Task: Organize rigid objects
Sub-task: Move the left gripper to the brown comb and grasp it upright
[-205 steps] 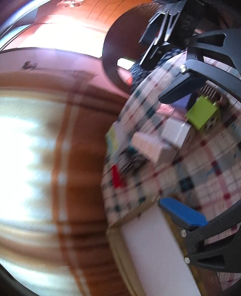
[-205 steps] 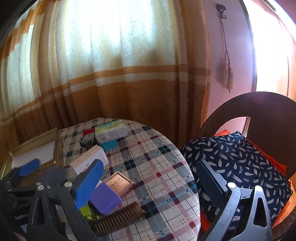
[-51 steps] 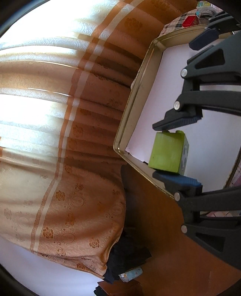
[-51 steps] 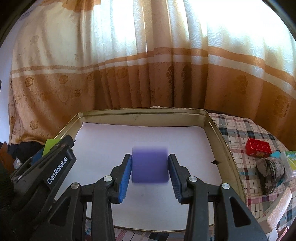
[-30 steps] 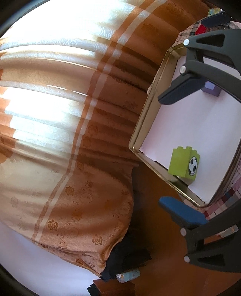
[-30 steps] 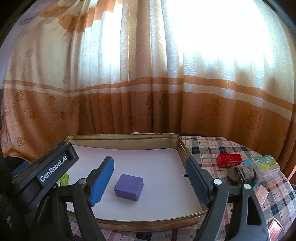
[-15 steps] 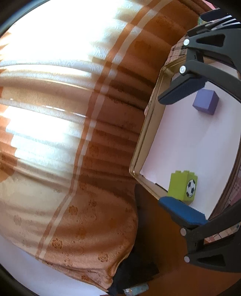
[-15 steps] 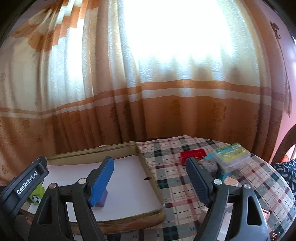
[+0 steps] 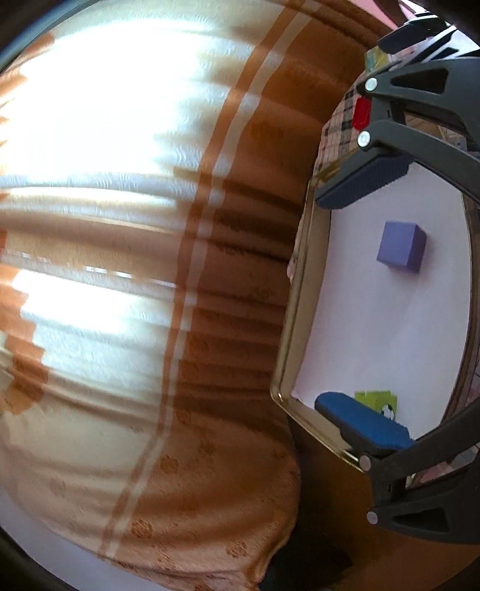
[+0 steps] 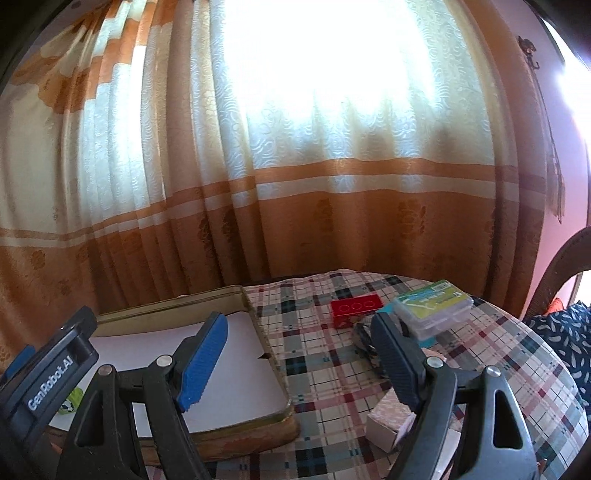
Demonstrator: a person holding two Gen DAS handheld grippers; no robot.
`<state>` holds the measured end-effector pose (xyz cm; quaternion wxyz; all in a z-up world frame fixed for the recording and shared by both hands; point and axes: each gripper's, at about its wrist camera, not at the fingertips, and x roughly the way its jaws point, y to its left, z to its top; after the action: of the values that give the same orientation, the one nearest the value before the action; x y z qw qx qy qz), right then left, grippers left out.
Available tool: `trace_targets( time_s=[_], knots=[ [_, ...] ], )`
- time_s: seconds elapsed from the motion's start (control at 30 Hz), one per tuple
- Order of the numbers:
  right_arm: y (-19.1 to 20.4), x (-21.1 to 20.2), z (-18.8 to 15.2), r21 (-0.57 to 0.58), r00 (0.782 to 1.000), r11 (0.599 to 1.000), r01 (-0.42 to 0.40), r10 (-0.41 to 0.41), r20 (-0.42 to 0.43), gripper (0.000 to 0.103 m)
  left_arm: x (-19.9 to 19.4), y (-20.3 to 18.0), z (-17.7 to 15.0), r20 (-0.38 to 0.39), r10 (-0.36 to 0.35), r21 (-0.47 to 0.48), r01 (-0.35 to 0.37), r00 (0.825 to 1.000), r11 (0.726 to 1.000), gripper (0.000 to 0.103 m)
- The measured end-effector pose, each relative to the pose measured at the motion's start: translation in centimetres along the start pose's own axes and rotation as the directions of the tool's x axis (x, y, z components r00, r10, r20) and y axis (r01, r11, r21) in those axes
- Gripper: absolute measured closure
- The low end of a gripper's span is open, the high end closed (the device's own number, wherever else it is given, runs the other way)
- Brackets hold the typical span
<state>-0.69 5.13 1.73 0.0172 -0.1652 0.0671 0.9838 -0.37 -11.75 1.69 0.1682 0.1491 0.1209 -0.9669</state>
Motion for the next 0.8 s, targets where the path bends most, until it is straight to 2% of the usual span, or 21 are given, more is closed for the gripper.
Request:
trace_targets(
  time_s=[0.13, 0.27, 0.47, 0.53, 0.6, 0.67, 0.8],
  knots=[
    [-0.4, -0.2, 0.1, 0.008, 1.000, 1.000, 0.016, -0.016, 0.005, 0.021, -0.3, -0.9, 0.0, 0.008, -0.031, 0.031, 0.031, 0.999, 0.999, 0.002],
    [-1.2, -0.5, 0.2, 0.029, 0.999, 0.999, 0.034, -0.034, 0.008, 0.021, -0.4, -1.2, 0.1, -0.002, -0.102, 0.027, 0.102, 0.995, 0.994, 0.002],
    [-2.6, -1.4, 0.5, 0.050, 0.998, 0.997, 0.055, -0.056, 0.025, 0.021, -0.2, -1.8, -0.1, -0.036, -0.200, 0.023, 0.201, 0.979, 0.979, 0.002],
    [-3.4, -1.9, 0.7, 0.072, 0.998, 0.996, 0.061, -0.063, 0.029, 0.021, -0.1, -2.3, -0.2, -0.055, -0.241, 0.026, 0.242, 0.969, 0.970, 0.002],
    [-4.4, -2.4, 0.9, 0.090, 0.996, 0.993, 0.074, -0.078, 0.032, 0.021, -0.1, -3.0, -0.4, -0.081, -0.292, 0.036, 0.296, 0.953, 0.955, 0.002],
    [-5.3, -2.8, 1.1, 0.101, 0.996, 0.991, 0.087, -0.090, 0.028, 0.021, -0.2, -4.0, -0.6, -0.100, -0.355, 0.061, 0.362, 0.930, 0.930, 0.002],
    [-7.4, -3.7, 1.3, 0.133, 0.993, 0.984, 0.115, -0.119, 0.023, 0.021, -1.1, -5.9, -1.3, -0.144, -0.481, 0.104, 0.496, 0.865, 0.862, 0.001]
  ],
)
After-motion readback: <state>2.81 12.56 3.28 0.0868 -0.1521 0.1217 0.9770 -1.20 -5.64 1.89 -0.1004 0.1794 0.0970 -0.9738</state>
